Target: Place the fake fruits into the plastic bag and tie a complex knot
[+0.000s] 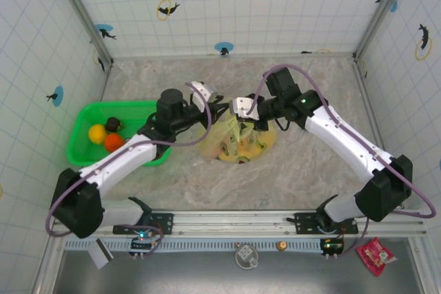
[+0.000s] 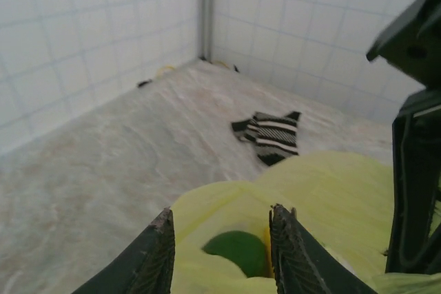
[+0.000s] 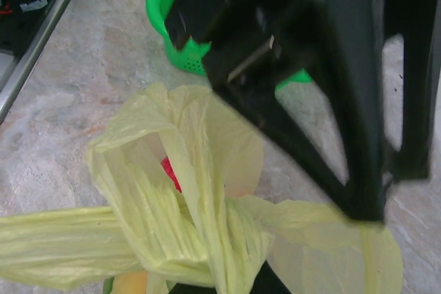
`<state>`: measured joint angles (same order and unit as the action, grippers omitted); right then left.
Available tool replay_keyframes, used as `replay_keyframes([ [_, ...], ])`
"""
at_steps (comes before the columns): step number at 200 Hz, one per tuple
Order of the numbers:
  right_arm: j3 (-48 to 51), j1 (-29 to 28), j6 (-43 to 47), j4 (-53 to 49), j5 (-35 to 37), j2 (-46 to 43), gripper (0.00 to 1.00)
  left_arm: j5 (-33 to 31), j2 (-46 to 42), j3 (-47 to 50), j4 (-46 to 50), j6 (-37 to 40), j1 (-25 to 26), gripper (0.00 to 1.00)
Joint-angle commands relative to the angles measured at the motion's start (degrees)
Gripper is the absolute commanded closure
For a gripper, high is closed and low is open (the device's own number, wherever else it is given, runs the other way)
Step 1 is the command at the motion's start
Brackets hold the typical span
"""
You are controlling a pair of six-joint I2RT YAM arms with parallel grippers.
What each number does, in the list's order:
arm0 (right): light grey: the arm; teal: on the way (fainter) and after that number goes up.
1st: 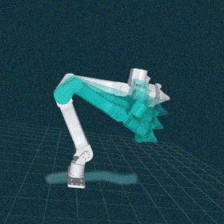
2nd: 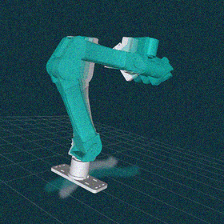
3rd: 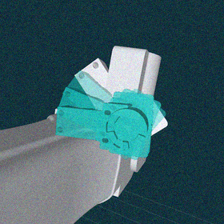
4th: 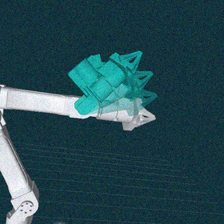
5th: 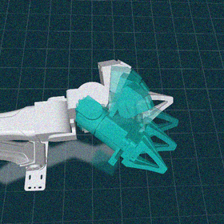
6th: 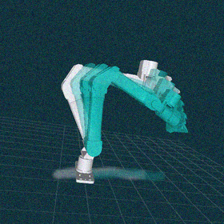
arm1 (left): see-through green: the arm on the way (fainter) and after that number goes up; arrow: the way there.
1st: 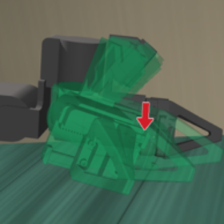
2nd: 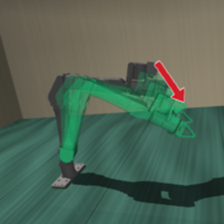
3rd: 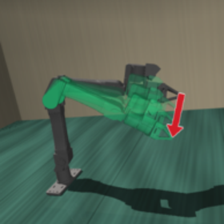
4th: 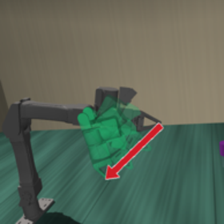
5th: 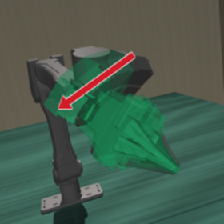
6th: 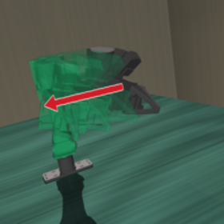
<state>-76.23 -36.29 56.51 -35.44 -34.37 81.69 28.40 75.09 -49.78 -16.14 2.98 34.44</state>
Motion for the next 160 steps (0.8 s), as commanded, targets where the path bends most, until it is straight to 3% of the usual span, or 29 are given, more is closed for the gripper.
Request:
replay_keyframes([
  [1, -0.96, 0.04, 1.66, 0.09, -1.93, -1.09, 1.0, 15.05, 3.21, -5.61, 3.05, 1.43, 0.02, 0.58],
  [48, -3.14, -1.86, 4.22, -1.64, 4.66, -0.83, 1.0, 28.92, 6.32, -7.43, 3.22, 2.63, 0.28, 0.59],
  [77, -2.05, -2.04, 2.94, 1.03, 3.52, -1.47, 1.0, 30.2, 8.37, -8.93, 7.92, 5.97, 0.54, 0.65],
  [99, 0.15, -1.94, 1.62, 4.8, 2.91, -2.8, 1.0, 28.27, 9.24, -8.35, 10.45, 7.87, 1.03, 0.63],
  [118, 1.88, -1.7, 0.62, 6.84, 2.99, -3.62, 0.99, 20.3, 8.24, -7.57, 9.99, 5.1, 0.96, 0.6],
  [138, 6.47, -1.69, -2.5, 12.31, 4.93, -6.14, 0.65, 6.76, 3.9, -3.09, 2.71, -2.26, -1.31, 0.57],
  [152, 12.52, -1.87, -6.27, 19.46, 5.92, -10.15, 0.57, -0.58, -0.55, -1.33, 0.66, -4.59, -2.7, 0.55],
  [160, 16.68, -1.74, -9.71, 26.27, 7.05, -12.98, 0.48, -2.85, -3.29, -0.2, -0.3, -5.04, -2.84, 0.51],
])
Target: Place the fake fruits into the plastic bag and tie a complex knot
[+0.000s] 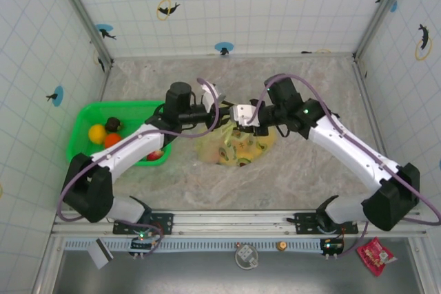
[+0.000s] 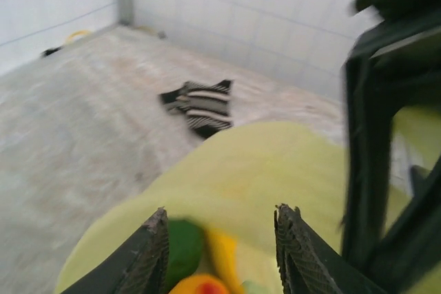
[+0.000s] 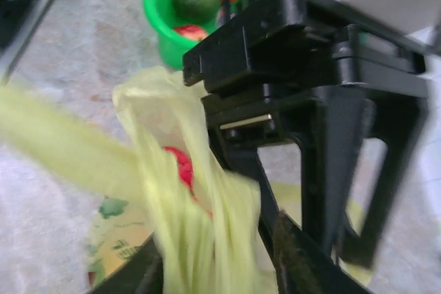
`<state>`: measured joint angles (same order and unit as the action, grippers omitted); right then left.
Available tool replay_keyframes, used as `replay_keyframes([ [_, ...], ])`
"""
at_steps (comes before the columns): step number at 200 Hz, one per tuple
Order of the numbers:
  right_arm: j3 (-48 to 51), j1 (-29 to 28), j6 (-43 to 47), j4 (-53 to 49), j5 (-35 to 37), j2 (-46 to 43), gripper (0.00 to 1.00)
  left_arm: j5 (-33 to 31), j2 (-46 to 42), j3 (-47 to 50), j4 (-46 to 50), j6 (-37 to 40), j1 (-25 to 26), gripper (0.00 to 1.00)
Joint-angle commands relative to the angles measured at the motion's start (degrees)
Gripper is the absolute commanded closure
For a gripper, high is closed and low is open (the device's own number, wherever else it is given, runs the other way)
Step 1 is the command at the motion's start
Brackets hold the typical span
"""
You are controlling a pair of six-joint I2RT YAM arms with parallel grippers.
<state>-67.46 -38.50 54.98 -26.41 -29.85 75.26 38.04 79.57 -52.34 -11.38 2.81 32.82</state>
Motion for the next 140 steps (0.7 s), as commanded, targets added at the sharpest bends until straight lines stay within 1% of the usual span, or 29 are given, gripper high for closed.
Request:
replay_keyframes([
  [1, 8.47, 0.54, -8.64, 17.66, 2.7, -6.94, 0.47, -12.61, -8.08, 2.47, -5.19, -4.85, -1.2, 0.51],
  [8, 11.72, 0.55, -10.29, 22.85, 4.09, -9.36, 0.44, -12.15, -10.35, 3.1, -5.08, -3.82, -1.26, 0.46],
  [15, 14.69, 0.33, -10.47, 26.21, 6.12, -11.16, 0.44, -10.74, -12.22, 3.58, -4.71, -3.35, -1.17, 0.43],
  [21, 16.53, 0.27, -10.8, 28.59, 7.31, -12.32, 0.46, -9.48, -13.54, 3.73, -3.99, -3.72, -1.13, 0.43],
  [25, 17.44, 0.27, -11.15, 29.77, 9.96, -12.83, 0.48, -8.75, -14.15, 3.81, -3.39, -3.85, -1.11, 0.42],
  [32, 18.75, 0.4, -11.52, 30.43, 11.56, -13.45, 0.5, -7.64, -15.36, 4.0, -2.77, -4.64, -1.18, 0.42],
  [36, 19.43, 0.51, -11.65, 32.56, 12.21, -13.77, 0.5, -7.23, -16.01, 4.17, -2.76, -5.32, -1.16, 0.42],
  [51, 21.42, 0.63, -11.55, 35.09, 12.43, -14.9, 0.58, -5.03, -17.52, 4.69, -2.29, -6.41, -0.56, 0.39],
  [60, 21.47, 0.69, -11.46, 35.72, 11.29, -15.2, 0.63, -5.18, -17.52, 4.13, -0.01, -5.0, 0.54, 0.38],
  [75, 18.95, 0.59, -11.27, 33.09, 8.33, -14.63, 0.66, -6.66, -16.51, 1.95, 5.77, -1.25, 3.18, 0.34],
  [79, 17.83, 0.54, -11.19, 31.78, 5.96, -14.26, 0.68, -6.55, -16.28, 1.51, 6.86, -0.48, 3.82, 0.33],
  [92, 14.02, 0.54, -10.62, 25.99, 2.93, -12.9, 0.72, -5.98, -15.77, 1.01, 7.91, 0.8, 5.48, 0.29],
  [110, 9.81, 0.55, -9.76, 20.46, 0.65, -11.03, 0.82, -6.96, -15.75, 0.68, 9.9, 4.18, 7.56, 0.27],
  [120, 8.42, 0.56, -9.26, 18.59, 0.02, -10.41, 0.87, -9.03, -15.44, 0.01, 11.57, 6.55, 8.41, 0.29],
  [131, 7.55, 0.48, -9.04, 17.48, -0.5, -10.06, 0.87, -11.71, -14.85, -0.9, 13.35, 8.63, 8.83, 0.32],
  [140, 7.23, 0.49, -9.05, 17.12, -1.2, -10.06, 0.87, -13.75, -14.46, -1.23, 14.07, 9.54, 8.93, 0.37],
])
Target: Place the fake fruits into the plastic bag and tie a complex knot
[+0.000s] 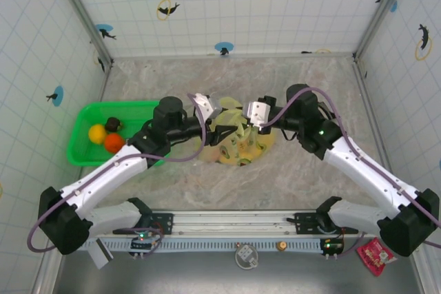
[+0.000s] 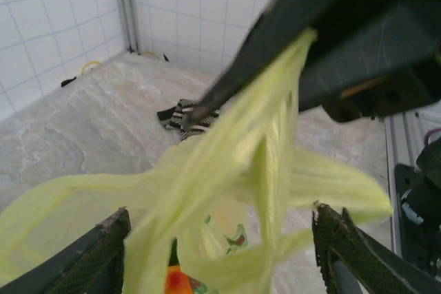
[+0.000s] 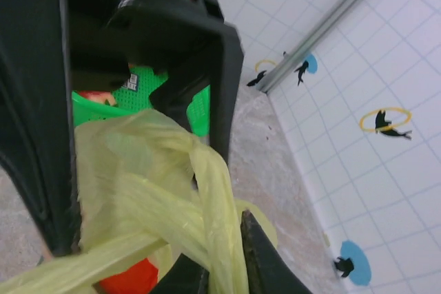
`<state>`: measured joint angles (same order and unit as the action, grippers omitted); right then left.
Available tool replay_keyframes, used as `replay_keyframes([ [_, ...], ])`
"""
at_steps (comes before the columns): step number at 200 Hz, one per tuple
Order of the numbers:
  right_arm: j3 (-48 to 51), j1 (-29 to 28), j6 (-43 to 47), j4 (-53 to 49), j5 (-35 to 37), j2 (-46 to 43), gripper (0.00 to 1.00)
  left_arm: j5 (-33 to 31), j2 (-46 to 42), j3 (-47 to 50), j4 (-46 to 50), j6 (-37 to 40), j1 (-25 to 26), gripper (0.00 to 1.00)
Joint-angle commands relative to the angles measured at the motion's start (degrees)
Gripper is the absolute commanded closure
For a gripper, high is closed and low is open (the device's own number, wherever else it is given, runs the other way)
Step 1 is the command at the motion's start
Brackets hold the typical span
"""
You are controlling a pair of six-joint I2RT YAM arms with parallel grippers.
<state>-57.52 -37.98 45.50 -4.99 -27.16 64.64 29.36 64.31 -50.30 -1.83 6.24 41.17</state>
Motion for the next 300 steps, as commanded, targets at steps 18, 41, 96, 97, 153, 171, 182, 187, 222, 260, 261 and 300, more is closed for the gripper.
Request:
replay_keyframes([
  [18, -2.78, 0.02, -0.21, -3.88, -4.39, 0.47, 0.88, -6.43, 1.52, -3.74, 4.73, 6.87, 0.71, 0.53],
  [41, -3.17, 0.0, -0.33, -4.49, -4.57, 0.79, 0.79, -5.75, 2.22, -4.36, 3.92, 6.85, 0.92, 0.82],
  [96, 3.07, 2.9, -9.23, 3.58, -4.08, -6.79, 0.37, -5.5, -2.16, 2.01, -1.38, 6.26, 0.93, 0.98],
  [97, 3.22, 2.95, -9.48, 3.71, -4.19, -6.98, 0.37, -5.48, -2.35, 2.16, -1.54, 6.25, 0.93, 0.98],
  [153, 9.17, 6.49, -19.5, 12.53, -7.03, -11.5, 0.37, -3.91, -7.25, 8.8, -7.87, 4.17, 0.93, 1.0],
  [171, 10.73, 7.07, -21.75, 15.05, -7.14, -12.93, 0.37, -3.08, -8.95, 11.04, -10.24, 3.09, 0.76, 1.0],
  [182, 11.69, 7.39, -22.99, 17.0, -7.33, -13.65, 0.37, -2.27, -9.46, 11.62, -10.77, 3.07, 0.67, 1.0],
  [187, 11.7, 7.43, -23.17, 17.28, -7.73, -13.69, 0.38, -2.02, -9.47, 11.53, -10.63, 3.07, 0.6, 1.0],
  [222, 6.21, 7.39, -23.75, 10.54, -13.95, -8.72, 0.61, -1.14, -8.85, 11.01, -10.02, 3.67, 0.41, 1.0],
  [260, 4.19, 7.39, -26.76, 9.79, -17.61, -6.25, 0.96, -2.64, -8.22, 10.5, -9.94, 4.12, 0.4, 0.98],
  [261, 4.18, 7.39, -26.94, 9.81, -17.64, -6.27, 0.97, -2.69, -8.23, 10.45, -9.81, 4.17, 0.45, 0.97],
  [300, -2.37, 7.39, -43.89, 10.05, -14.86, -3.31, 1.0, -7.91, -8.09, 10.49, -10.24, 4.56, 0.48, 0.67],
])
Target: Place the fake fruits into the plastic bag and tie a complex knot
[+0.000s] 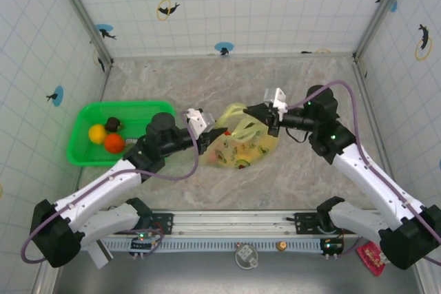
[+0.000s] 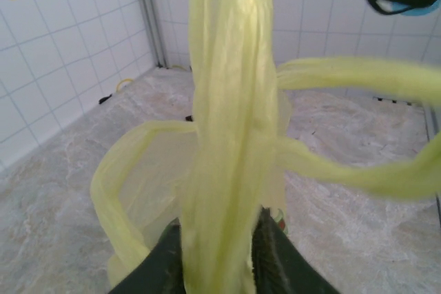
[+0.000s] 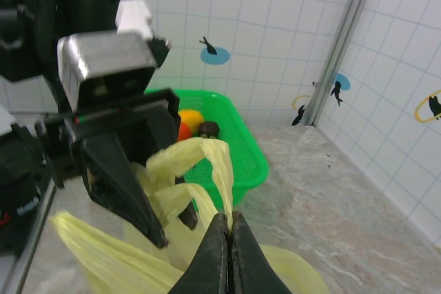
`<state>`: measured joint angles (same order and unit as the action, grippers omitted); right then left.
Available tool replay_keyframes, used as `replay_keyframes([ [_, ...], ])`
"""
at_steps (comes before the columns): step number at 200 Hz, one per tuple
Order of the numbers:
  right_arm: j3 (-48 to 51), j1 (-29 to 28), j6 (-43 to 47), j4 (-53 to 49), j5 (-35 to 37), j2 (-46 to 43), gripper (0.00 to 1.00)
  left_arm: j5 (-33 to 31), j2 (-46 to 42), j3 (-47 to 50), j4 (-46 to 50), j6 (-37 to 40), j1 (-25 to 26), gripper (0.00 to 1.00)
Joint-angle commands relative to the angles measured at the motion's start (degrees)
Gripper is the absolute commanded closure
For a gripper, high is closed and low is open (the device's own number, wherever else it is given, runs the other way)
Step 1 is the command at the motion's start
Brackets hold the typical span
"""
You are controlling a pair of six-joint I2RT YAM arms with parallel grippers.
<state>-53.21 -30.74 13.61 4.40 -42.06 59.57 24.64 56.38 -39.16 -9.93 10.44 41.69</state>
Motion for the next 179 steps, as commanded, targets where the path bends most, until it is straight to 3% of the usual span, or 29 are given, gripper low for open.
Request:
replay_keyframes([
  [1, -6.92, 0.2, -12.37, 0.5, 0.1, 1.9, 1.0, -3.28, -0.19, -0.61, -2.25, 0.41, 0.01, 0.67],
  [14, -9.27, 0.16, -17.92, 0.36, 1.5, 3.48, 1.0, -5.44, -0.07, -0.66, -2.98, 0.51, -0.03, 0.57],
  [38, -11.2, -0.27, -33.72, 0.93, 11.52, 4.9, 1.0, -11.61, -0.27, -0.72, -4.89, 0.44, 0.27, 0.39],
  [55, -13.66, -1.92, -43.15, -3.46, 17.14, 6.18, 1.0, -14.01, -1.07, -0.39, -7.12, 0.61, 0.41, 0.34],
  [86, -16.71, -10.35, -48.78, -9.37, 29.92, 8.04, 1.0, -15.06, -1.15, -1.0, -10.19, 1.1, 0.58, 0.25],
  [124, -20.78, -16.46, -56.73, -12.28, 39.53, 10.41, 1.0, -8.72, 0.82, -1.9, -10.99, 1.66, 0.73, 0.21],
  [154, -24.9, -20.61, -60.63, -15.62, 46.71, 12.03, 1.0, -17.24, 1.18, -0.89, -13.26, 1.53, 1.24, 0.23],
  [179, -26.44, -23.6, -63.85, -17.49, 52.22, 12.5, 1.0, -20.64, 1.91, -0.36, -14.95, 2.19, 1.53, 0.36],
])
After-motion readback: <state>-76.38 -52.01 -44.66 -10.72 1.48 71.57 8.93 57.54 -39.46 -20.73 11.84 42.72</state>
